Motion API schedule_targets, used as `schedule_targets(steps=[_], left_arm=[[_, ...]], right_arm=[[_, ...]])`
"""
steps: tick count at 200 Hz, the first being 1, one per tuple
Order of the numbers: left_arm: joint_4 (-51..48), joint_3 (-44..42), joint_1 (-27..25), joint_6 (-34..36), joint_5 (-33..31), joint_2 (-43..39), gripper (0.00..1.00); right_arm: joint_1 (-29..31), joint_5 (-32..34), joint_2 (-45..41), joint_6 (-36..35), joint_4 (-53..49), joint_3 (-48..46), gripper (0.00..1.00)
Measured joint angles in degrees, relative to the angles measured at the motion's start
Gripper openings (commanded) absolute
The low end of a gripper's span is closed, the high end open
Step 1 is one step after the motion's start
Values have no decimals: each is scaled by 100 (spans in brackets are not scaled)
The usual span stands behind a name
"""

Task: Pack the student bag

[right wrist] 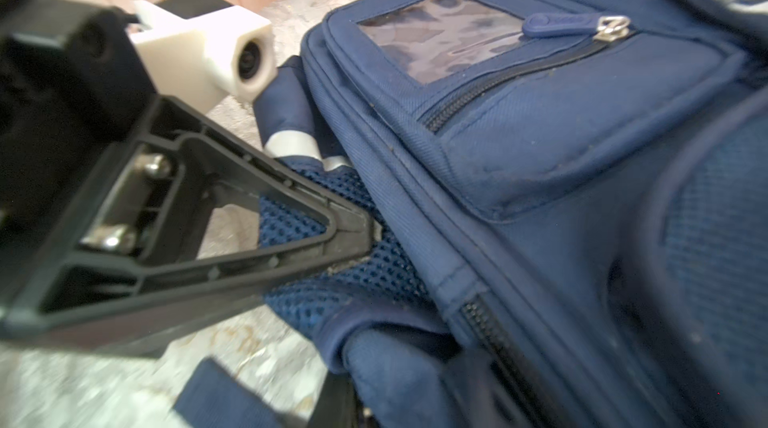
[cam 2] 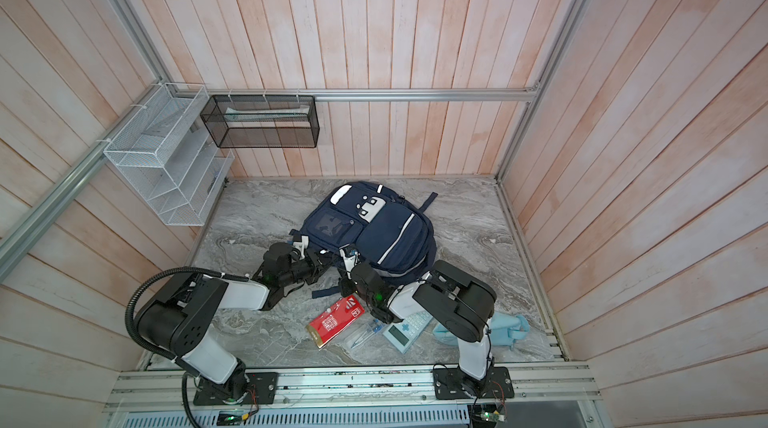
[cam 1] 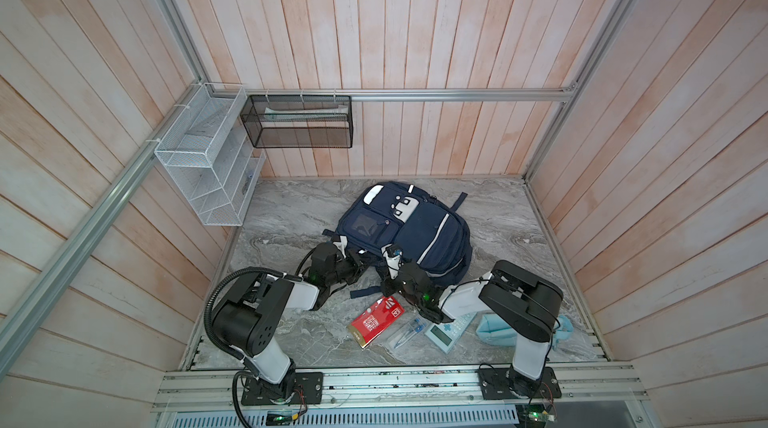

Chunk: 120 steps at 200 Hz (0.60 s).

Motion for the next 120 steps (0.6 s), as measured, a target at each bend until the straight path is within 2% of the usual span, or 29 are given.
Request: schedule_targets(steps=[31,42,55,73,96,120], left_arm=[[367,7,0,-90,243,264,0],[466,7,44,-179,153,378,0],[601,4,48,-337,-9,466,0],[772,-48,-28,-586,-184,485,0],[833,-164,-111,-761,-437,457,0],[835,-212,-190,-846,-634,345,0]], right_arm=[[-190,-527,-170,219,7,-201,24],[-214,-612,-160,254,-26,-245,27],[-216,-625,-46,251,-31,-212,30],[-149,-391,162,190,-33,-87,40],[24,116,326,164,-31,39,37],[70,540,365,181,-72,133,18]])
